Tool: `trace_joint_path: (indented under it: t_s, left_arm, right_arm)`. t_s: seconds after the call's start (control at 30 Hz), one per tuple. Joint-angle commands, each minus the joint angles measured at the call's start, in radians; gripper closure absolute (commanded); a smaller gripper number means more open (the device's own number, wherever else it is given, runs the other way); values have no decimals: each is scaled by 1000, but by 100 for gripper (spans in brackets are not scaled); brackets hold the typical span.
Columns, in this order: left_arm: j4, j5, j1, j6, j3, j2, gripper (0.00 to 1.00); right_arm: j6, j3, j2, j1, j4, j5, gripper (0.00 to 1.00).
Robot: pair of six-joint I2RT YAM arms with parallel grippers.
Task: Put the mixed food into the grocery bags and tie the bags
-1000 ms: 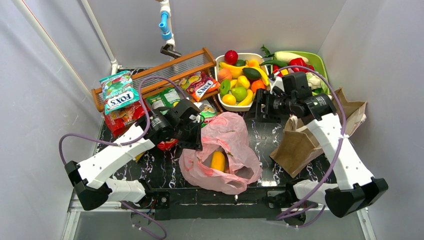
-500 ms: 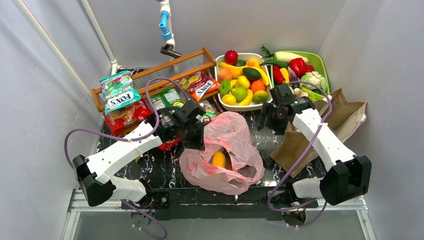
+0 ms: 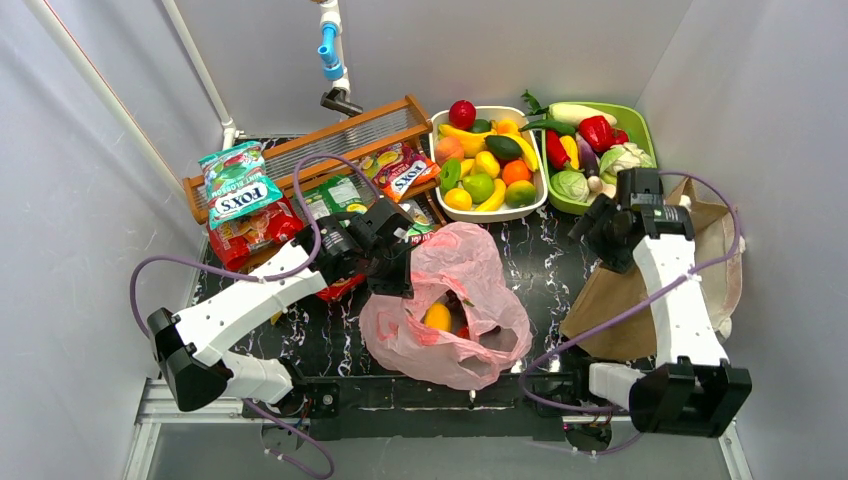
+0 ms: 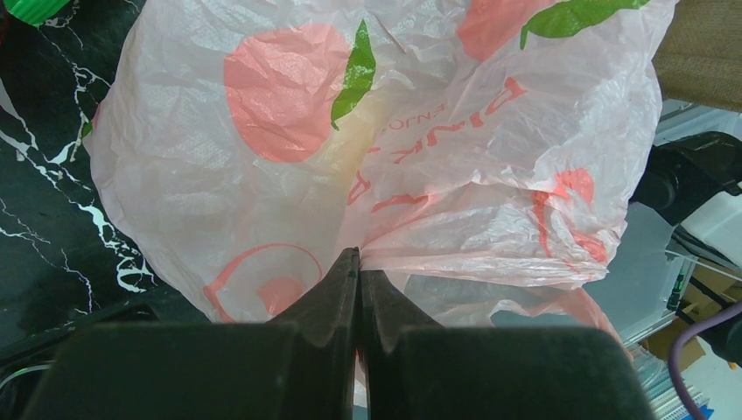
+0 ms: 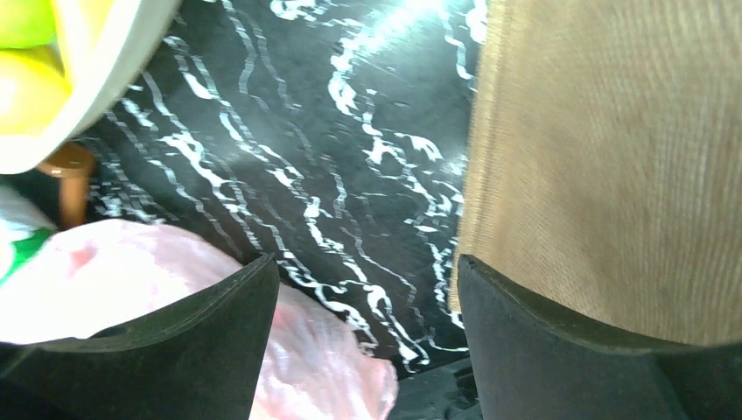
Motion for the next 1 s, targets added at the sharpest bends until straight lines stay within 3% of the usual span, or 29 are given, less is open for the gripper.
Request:
trace_joint_path:
  t_s: [0.0, 0.7, 0.97]
  left_arm:
    - [4, -1, -3, 8, -8, 12, 100]
    - [-11, -4, -2, 23, 8, 37, 100]
    - [-9, -1, 0, 59, 36, 111, 100]
  right_arm:
    - [24, 137, 115, 0, 77, -142, 18]
    - [29, 742, 700, -44, 53, -83, 19]
    - [107, 793, 796, -103, 48, 3, 25]
